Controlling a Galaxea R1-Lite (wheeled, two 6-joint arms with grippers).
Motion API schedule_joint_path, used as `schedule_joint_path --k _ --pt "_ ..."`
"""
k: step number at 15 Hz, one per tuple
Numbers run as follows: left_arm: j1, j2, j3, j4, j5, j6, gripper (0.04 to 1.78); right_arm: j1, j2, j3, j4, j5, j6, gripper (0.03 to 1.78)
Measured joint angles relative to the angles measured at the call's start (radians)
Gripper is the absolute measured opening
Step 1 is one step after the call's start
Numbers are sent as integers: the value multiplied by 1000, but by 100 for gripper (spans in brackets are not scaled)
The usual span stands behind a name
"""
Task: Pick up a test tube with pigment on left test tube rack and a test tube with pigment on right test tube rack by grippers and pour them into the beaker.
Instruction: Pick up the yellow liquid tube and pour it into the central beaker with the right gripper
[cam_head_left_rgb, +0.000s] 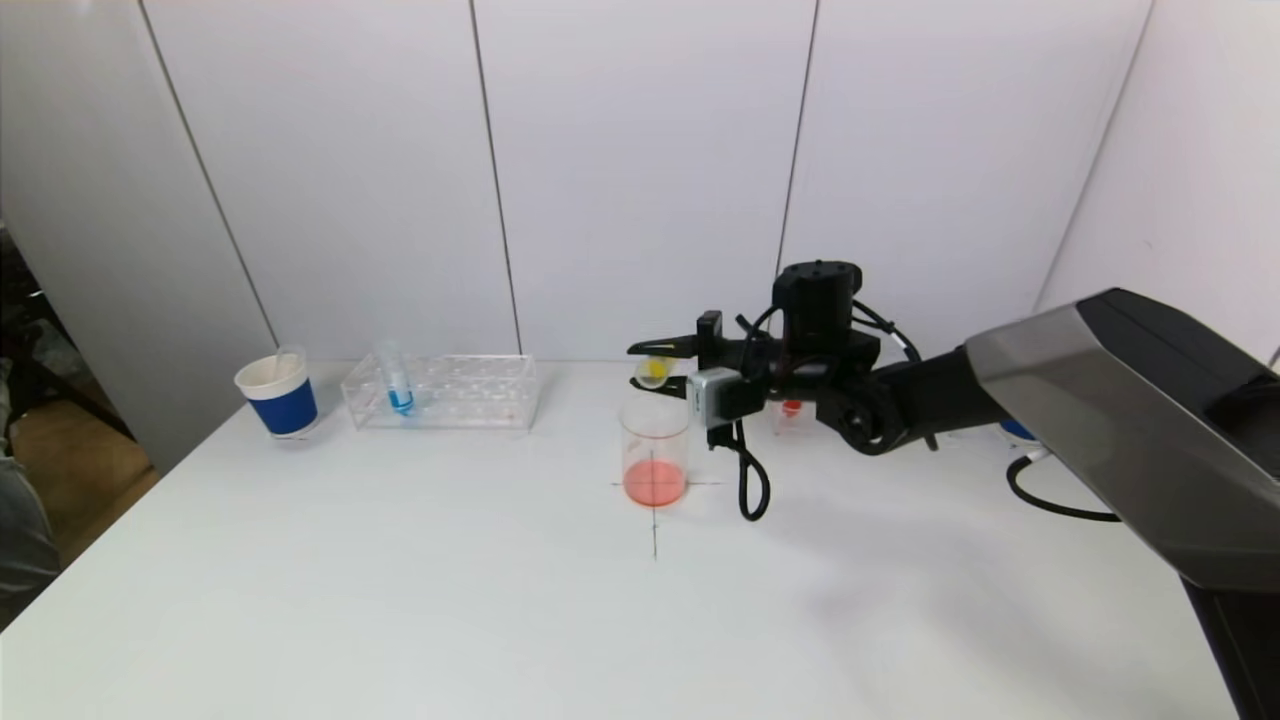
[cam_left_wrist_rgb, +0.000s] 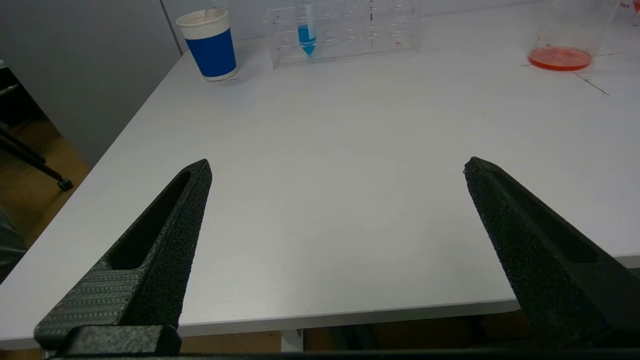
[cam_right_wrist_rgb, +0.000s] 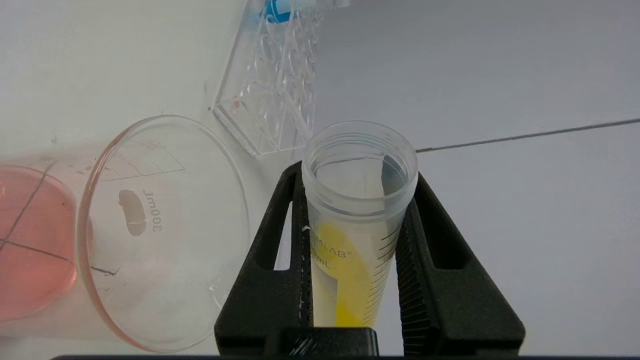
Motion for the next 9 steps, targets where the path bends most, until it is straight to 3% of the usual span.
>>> schedule_joint_path --k 9 --pt "0 0 0 0 0 0 176 -24 41 -6 -27 23 -135 53"
